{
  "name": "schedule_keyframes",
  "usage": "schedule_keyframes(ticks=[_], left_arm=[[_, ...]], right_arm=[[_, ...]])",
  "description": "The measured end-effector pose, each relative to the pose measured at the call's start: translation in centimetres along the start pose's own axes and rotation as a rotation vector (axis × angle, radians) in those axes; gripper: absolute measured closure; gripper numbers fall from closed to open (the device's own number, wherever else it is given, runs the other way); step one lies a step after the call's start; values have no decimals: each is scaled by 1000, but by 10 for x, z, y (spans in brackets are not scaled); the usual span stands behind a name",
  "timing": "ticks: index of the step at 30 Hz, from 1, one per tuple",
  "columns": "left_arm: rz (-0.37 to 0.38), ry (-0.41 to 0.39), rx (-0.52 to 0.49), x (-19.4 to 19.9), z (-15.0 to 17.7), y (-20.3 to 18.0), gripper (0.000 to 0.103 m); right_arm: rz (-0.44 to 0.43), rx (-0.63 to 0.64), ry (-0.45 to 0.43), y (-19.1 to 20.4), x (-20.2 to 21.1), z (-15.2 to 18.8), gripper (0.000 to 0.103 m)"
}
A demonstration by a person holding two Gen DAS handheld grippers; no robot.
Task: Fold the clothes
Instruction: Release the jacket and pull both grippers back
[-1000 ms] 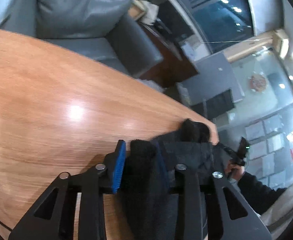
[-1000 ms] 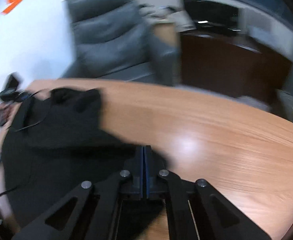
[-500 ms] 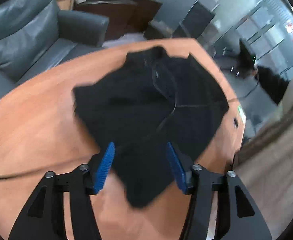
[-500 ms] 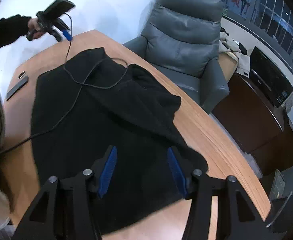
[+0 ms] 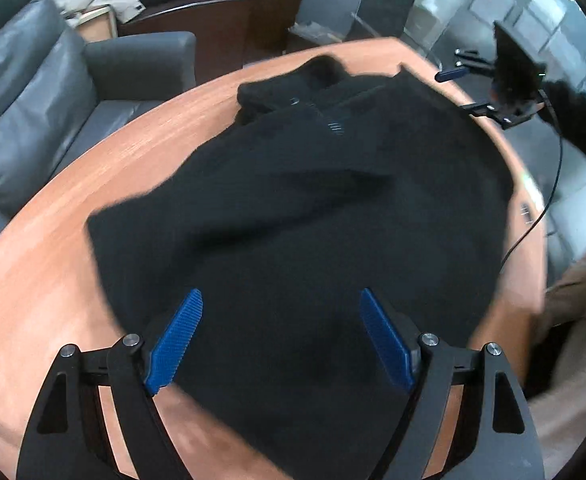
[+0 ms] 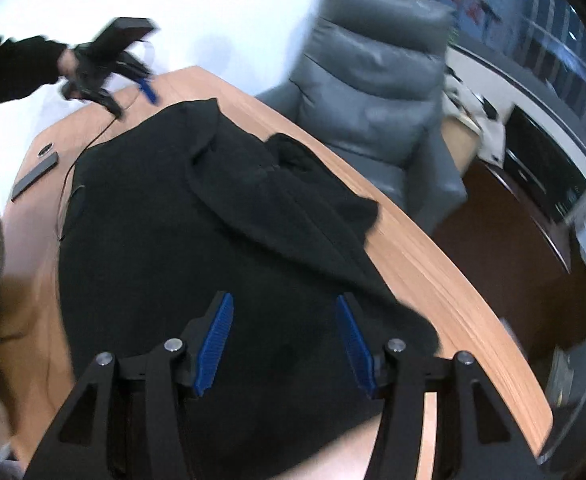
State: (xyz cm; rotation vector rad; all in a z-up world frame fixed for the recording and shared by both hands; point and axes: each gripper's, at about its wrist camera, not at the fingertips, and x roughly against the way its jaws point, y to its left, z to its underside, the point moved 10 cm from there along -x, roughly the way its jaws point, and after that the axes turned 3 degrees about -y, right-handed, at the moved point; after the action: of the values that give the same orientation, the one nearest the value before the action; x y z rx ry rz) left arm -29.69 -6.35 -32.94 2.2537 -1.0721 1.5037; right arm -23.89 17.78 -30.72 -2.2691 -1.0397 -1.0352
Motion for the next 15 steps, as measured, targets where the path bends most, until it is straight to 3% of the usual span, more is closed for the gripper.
schedule_keyframes(ticks=[3,5,9,12,15], left_arm=[[-18,-29,-9,-16,-11,16,21],[-29,-48,-14,-27,-19,27,22],[-12,-165,140,-12,-29,57,24],[-22,-180,216,-10,-23,78,24],[-45,-176,231,-10,-16,92,24]], right_arm=[[66,-35,-14,-18,-22,-1,47],[110,-59,-23,-30,-36,-2,55],[198,-106,-41,-55,-65,-3,56],[261,-189,-40,-83,-74,1,56],[243,-299,-24,-104,-68,11,55]])
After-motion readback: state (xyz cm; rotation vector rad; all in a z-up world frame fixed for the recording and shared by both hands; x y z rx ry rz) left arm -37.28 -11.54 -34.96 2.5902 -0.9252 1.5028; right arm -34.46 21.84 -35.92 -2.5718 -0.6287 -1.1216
